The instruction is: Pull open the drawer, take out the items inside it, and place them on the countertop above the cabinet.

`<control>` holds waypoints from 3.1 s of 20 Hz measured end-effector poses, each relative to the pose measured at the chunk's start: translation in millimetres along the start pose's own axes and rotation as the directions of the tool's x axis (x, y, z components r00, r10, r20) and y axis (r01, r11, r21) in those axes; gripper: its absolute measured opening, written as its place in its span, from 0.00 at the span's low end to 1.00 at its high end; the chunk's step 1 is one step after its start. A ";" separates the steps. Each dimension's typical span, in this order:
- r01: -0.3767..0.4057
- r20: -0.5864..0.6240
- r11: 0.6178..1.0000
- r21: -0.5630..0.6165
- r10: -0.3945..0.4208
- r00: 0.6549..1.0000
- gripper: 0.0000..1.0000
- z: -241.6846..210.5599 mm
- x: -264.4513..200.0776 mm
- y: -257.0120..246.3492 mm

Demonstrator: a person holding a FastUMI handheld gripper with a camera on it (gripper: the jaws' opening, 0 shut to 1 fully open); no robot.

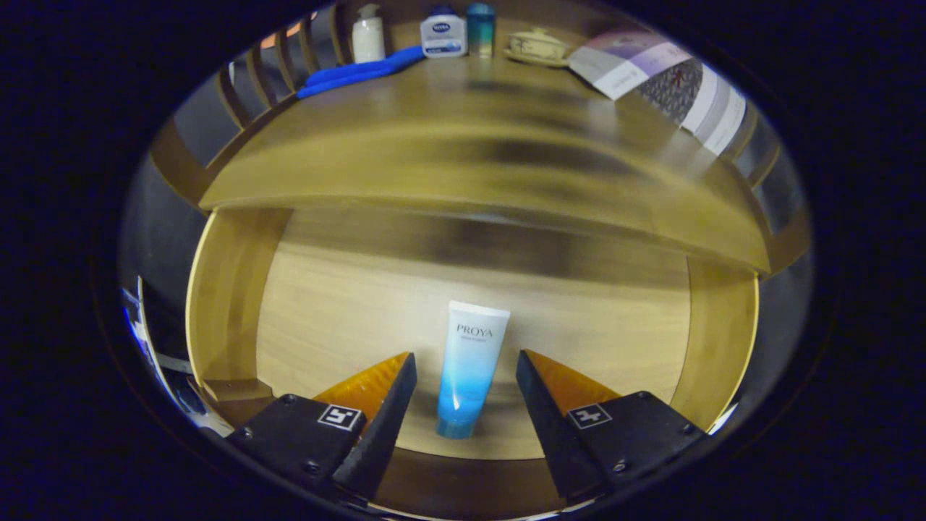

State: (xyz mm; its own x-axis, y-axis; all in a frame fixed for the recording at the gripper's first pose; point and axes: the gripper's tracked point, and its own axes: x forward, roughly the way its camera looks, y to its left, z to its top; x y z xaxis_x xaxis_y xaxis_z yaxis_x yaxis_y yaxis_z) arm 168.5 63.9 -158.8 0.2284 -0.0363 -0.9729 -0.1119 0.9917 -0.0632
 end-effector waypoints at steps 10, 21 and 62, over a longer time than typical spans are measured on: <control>0.007 -0.066 0.999 0.038 -0.005 0.998 0.51 -13.6 18.2 -1.6; -0.012 0.089 0.999 0.048 0.008 0.996 0.44 -8.0 -42.4 -8.7; 0.010 0.681 0.987 0.160 -0.118 0.723 0.72 187.3 -99.6 -38.7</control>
State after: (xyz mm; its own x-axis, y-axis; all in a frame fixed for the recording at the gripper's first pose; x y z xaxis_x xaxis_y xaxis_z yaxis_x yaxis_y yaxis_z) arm 331.3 52.2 -17.8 0.8367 -0.0592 -0.5445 0.0469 0.9982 -0.0365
